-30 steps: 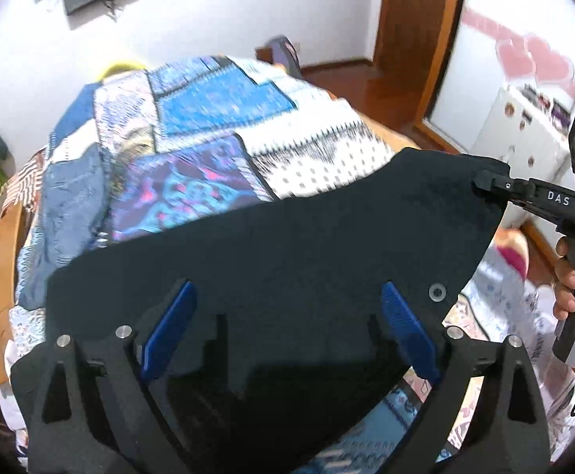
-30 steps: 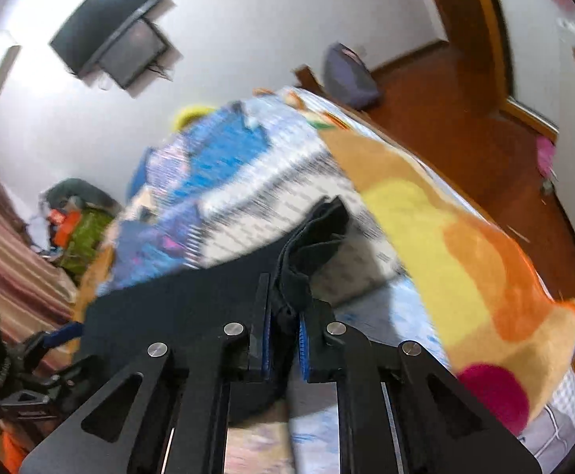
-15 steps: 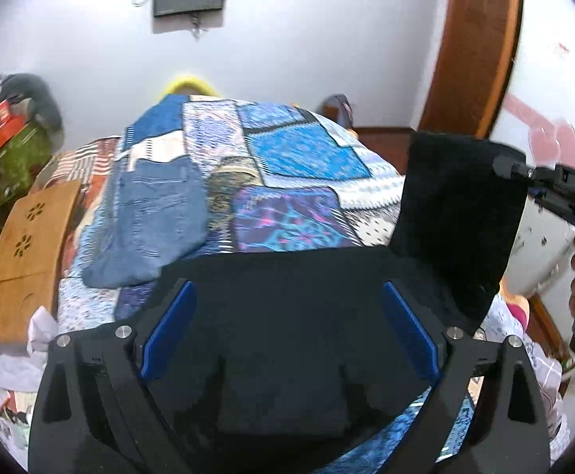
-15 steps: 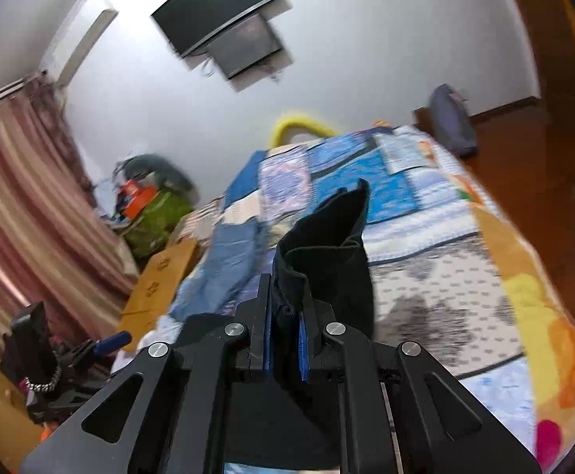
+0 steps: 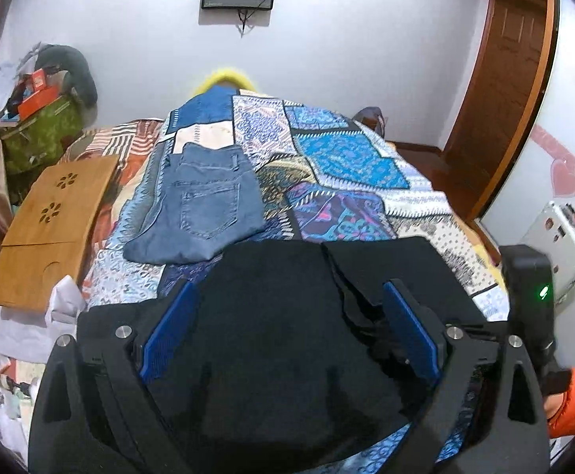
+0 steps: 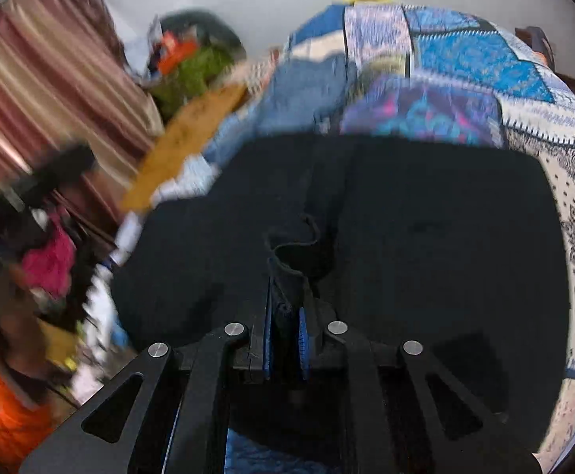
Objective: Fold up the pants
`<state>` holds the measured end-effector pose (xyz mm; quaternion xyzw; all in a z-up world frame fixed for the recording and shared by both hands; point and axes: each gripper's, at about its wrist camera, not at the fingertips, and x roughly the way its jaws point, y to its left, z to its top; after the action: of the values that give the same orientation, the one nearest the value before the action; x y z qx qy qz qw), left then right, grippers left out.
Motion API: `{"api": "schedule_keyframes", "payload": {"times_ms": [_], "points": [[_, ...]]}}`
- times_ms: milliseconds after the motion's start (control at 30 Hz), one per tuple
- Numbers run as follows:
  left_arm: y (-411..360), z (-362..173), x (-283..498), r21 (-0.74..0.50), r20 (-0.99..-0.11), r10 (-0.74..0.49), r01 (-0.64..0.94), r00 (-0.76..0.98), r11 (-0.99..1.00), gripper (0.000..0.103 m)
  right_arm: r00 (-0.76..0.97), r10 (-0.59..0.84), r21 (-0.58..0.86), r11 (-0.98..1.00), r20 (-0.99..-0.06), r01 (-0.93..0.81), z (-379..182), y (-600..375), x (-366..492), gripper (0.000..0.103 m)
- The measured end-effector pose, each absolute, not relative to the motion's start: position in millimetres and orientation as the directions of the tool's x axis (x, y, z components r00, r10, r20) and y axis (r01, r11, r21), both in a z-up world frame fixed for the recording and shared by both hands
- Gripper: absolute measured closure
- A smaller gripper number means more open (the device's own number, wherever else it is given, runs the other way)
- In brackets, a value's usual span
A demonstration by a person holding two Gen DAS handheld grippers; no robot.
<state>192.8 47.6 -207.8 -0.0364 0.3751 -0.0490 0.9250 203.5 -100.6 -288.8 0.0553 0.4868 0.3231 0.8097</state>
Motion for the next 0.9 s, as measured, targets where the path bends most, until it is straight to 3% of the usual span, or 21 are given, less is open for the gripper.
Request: {"api": "schedule_keyframes", "payload": {"times_ms": [33,100,167,267,467,633,733,800,900], "points": [[47,-210,193,-0.094,-0.695,-0.110,0.063,0.711,0.994,0.007,0.324,0.576,0.398,0.785,-0.750,-0.475,-288,-99,202,0.090],[43,-214,194,-0.066,-0.707,-0.093,0.065,0.702,0.996,0.007,0.302,0.586,0.403,0.771,-0.752,-0.494,-283,-101,201,0.077],[37,-217,200,-0.044,-0.718,-0.078,0.067,0.692,0.997,0.007,0.253,0.602,0.421,0.747,-0.758,-0.514,-275,-106,202,0.059],[28,-216,209,-0.037,-0.720,-0.082,0.081,0.689,0.996,0.007,0.297,0.602,0.383,0.743,-0.741,-0.549,-252,-126,199,0.052],[-8,-220,239,-0.058,-0.746,-0.158,0.173,0.647,0.983,0.007,0.478,0.491,0.220,0.828,-0.729,-0.516,-221,-184,223,0.049],[-48,-243,266,-0.064,-0.790,-0.209,0.262,0.576,0.963,0.012,0.506,0.381,0.117,0.871,-0.774,-0.477,-242,-196,257,0.049],[-71,-269,280,-0.044,-0.845,-0.196,0.302,0.497,0.952,0.029,0.456,0.366,0.134,0.875,-0.811,-0.465,-274,-195,269,0.049],[-84,-292,284,-0.023,-0.882,-0.176,0.333,0.437,0.943,0.034,0.411,0.388,0.173,0.866,-0.825,-0.469,-292,-198,269,0.049],[-94,-305,272,0.069,-0.879,-0.123,0.377,0.460,0.923,0.034,0.407,0.436,0.236,0.859,-0.802,-0.455,-301,-209,258,0.049]]}}
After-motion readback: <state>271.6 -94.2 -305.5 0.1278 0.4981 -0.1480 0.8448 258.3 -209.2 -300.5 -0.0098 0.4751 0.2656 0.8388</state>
